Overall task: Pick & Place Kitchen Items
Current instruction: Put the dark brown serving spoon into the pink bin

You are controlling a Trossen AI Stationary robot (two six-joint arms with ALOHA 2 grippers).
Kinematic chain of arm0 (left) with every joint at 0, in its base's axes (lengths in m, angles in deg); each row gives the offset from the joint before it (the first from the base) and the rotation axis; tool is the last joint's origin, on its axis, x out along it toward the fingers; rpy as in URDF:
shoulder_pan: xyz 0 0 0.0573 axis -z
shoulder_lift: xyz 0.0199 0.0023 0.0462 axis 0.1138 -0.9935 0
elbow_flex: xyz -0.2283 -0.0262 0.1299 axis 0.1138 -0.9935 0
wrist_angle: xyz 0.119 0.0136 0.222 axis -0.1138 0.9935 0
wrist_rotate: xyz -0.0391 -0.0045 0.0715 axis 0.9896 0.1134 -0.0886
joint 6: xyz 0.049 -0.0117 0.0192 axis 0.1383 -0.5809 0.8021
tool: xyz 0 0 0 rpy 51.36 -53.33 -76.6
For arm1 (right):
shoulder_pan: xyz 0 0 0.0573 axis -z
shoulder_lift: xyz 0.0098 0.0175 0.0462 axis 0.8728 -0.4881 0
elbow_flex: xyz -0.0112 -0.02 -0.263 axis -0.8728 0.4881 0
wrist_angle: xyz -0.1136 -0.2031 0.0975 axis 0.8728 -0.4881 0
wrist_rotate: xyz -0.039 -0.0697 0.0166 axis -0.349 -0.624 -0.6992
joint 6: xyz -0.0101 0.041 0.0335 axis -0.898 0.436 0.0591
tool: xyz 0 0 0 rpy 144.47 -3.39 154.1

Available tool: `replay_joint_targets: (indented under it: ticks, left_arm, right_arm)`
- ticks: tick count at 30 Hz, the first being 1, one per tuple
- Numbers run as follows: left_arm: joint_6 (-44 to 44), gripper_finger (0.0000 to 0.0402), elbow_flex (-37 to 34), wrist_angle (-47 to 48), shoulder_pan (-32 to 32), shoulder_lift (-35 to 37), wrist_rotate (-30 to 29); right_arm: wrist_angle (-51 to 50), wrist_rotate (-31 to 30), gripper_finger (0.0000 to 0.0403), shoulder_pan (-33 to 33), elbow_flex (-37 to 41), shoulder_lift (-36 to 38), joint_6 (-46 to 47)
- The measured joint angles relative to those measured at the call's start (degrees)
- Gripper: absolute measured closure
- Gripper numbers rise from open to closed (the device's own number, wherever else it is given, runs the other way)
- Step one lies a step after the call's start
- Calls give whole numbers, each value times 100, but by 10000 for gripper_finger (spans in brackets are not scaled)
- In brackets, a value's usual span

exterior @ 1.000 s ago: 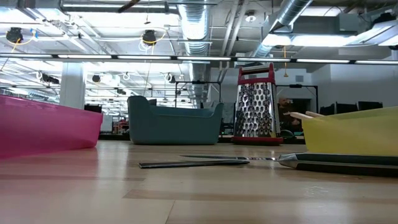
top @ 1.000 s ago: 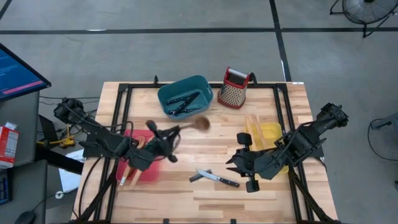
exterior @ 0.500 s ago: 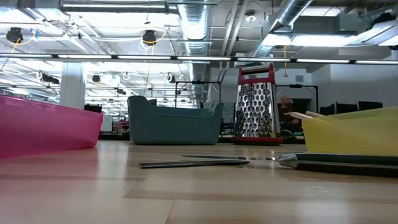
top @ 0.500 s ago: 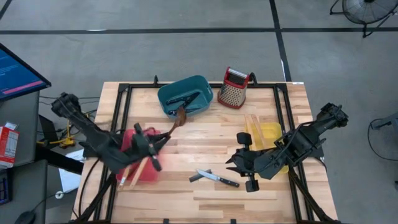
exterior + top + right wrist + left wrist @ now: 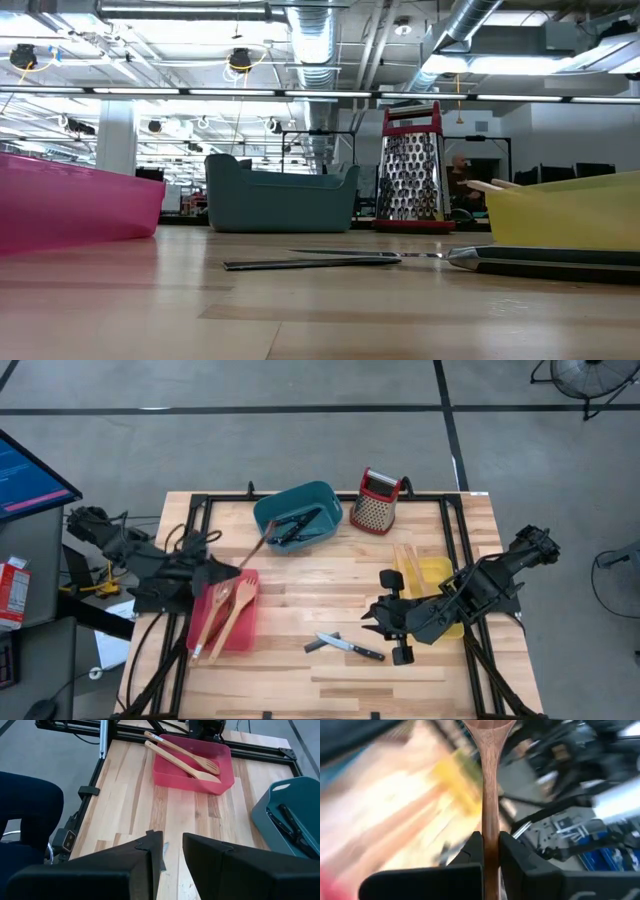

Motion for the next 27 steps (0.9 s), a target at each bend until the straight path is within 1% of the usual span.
replay_joint_targets:
  ticks: [3, 6, 8, 12, 16, 20, 23, 27]
  left_arm:
    - [-1219, 393, 0, 1033, 59, 103, 202]
    - [-2020, 393, 0, 1710, 65, 25, 731]
    - [-2199, 393, 0, 1932, 65, -108, 1095]
    - [-2258, 393, 0, 2222, 65, -506, 1668]
    - [-3125, 393, -1, 2594, 87, -1083, 1786]
    - [-3723, 393, 0, 2838, 282, -1616, 2110]
    - [-4395, 392, 0, 2995, 617, -1880, 2196]
    - [-5406, 389, 0, 3251, 1142, -1977, 2301]
  right_arm:
    - [2, 0, 316, 53, 0, 0, 0]
    - [-1, 0, 316, 89, 0, 0, -1]
    - [-1, 0, 316, 88, 0, 0, 0]
    - [-1, 0, 316, 88, 0, 0, -13]
    - [-71, 0, 316, 88, 0, 0, -8]
    - [-176, 0, 316, 84, 0, 0, -2]
    - [-202, 0, 316, 73, 0, 0, -1]
    - [-245, 0, 316, 73, 0, 0, -2]
